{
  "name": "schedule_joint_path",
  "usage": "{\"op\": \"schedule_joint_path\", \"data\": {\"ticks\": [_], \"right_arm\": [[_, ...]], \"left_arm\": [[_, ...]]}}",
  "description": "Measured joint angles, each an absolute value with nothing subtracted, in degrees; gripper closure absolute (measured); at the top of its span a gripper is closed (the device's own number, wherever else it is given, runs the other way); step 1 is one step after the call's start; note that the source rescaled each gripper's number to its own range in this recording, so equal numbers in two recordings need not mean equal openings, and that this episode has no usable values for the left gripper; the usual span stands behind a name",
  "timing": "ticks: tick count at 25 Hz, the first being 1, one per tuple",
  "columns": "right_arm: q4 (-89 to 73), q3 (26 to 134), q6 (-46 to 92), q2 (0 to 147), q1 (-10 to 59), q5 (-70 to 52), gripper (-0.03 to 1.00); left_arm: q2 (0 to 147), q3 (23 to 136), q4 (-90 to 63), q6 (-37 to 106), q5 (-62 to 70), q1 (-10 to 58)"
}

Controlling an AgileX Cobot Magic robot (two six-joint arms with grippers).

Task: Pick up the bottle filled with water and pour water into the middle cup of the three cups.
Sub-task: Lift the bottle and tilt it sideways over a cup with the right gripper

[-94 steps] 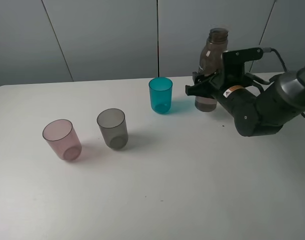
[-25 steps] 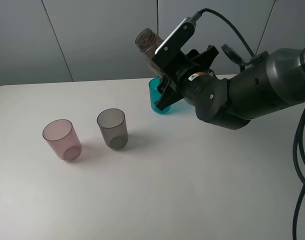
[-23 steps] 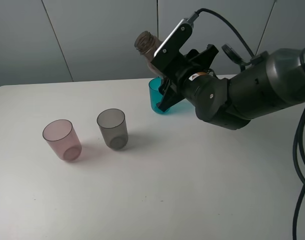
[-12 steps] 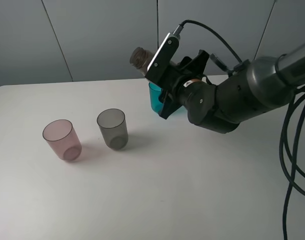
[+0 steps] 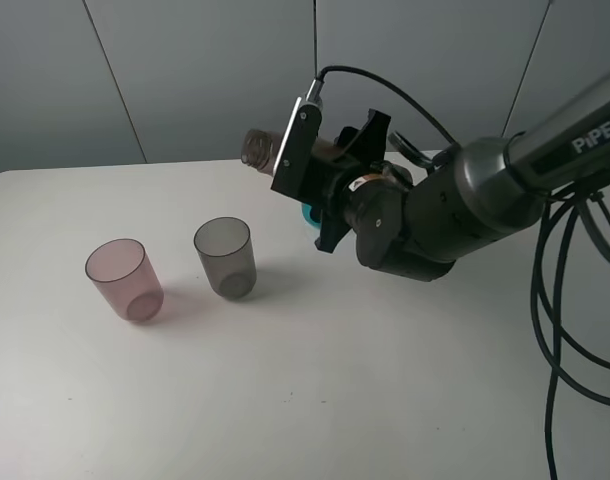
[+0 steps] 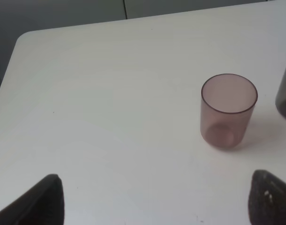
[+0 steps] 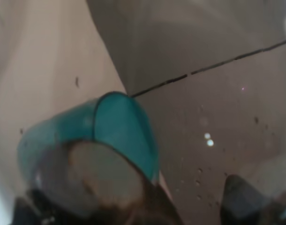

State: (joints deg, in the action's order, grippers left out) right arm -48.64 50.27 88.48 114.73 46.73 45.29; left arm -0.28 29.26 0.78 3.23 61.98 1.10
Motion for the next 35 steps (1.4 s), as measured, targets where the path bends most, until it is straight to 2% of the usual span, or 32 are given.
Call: {"op": "schedule_joint_path", "data": {"ticks": [17,35], "right_arm": [[-48.64,50.54,105.16,115.62,47.81,48.08,0.97],[-44.34,50.57,108.04,115.62,47.81,48.08,0.97]], "left_arm": [[-0.28,29.26,0.78,3.23,61.98,1.1],[-0.28,29.26,0.78,3.23,61.98,1.1]]}}
